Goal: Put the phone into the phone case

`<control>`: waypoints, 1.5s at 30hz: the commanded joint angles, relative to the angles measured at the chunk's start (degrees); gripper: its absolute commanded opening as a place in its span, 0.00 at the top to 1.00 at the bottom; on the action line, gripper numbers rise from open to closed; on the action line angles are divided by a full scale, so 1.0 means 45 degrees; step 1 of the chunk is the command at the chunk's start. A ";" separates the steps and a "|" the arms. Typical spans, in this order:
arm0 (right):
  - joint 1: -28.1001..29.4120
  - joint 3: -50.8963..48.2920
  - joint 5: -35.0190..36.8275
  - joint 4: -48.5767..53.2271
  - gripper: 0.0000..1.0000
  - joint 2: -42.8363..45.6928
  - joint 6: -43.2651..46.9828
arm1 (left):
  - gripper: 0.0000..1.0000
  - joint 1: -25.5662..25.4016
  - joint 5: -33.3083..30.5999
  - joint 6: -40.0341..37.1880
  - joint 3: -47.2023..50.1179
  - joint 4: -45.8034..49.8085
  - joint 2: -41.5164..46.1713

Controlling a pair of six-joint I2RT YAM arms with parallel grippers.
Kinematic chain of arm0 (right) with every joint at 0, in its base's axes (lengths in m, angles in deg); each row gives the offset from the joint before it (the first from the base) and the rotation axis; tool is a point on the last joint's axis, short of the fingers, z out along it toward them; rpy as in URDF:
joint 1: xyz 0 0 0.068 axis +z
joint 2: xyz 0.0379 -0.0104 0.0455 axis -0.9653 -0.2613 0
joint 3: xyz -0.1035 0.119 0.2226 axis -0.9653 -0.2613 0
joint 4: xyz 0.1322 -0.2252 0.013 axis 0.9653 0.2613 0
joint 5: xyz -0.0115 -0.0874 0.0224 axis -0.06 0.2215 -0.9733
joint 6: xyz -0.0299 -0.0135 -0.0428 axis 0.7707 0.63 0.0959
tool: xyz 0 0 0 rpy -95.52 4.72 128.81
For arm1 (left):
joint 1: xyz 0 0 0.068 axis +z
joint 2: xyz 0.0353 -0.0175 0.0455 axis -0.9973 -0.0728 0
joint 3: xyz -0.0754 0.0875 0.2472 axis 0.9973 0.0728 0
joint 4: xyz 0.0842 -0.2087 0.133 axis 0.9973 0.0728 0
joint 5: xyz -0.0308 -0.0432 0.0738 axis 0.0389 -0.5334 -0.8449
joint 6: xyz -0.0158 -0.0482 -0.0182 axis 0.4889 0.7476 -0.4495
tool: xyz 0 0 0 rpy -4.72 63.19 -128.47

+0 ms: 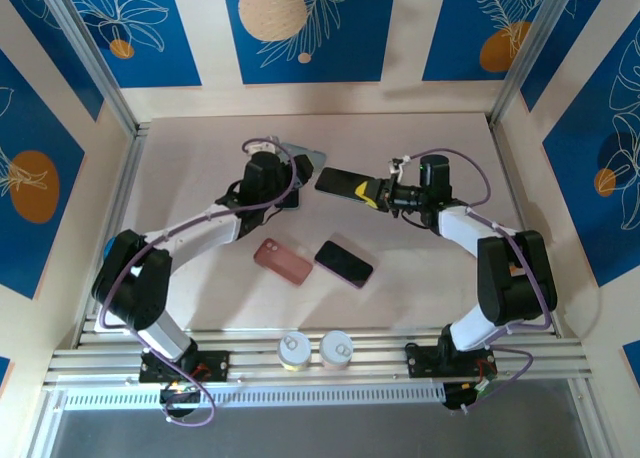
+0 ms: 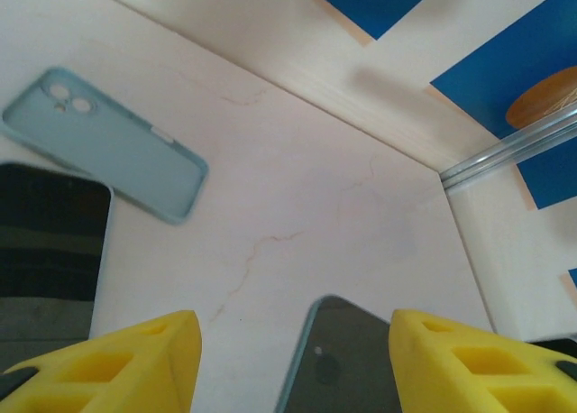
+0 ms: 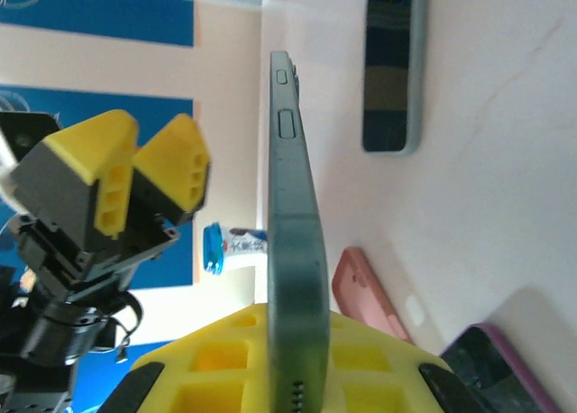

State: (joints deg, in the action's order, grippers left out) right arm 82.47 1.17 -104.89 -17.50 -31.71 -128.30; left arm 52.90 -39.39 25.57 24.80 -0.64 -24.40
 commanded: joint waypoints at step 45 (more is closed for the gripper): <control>-0.2881 0.0498 -0.0320 0.2351 1.00 0.1531 0.1744 | 1.00 0.1132 0.3051 -0.3156 -1.6048 0.9824 -1.3118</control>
State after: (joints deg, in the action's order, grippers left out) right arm 69.77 2.20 -103.69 -5.81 -27.05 -121.22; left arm 58.56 -26.89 12.59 -46.28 40.49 -81.63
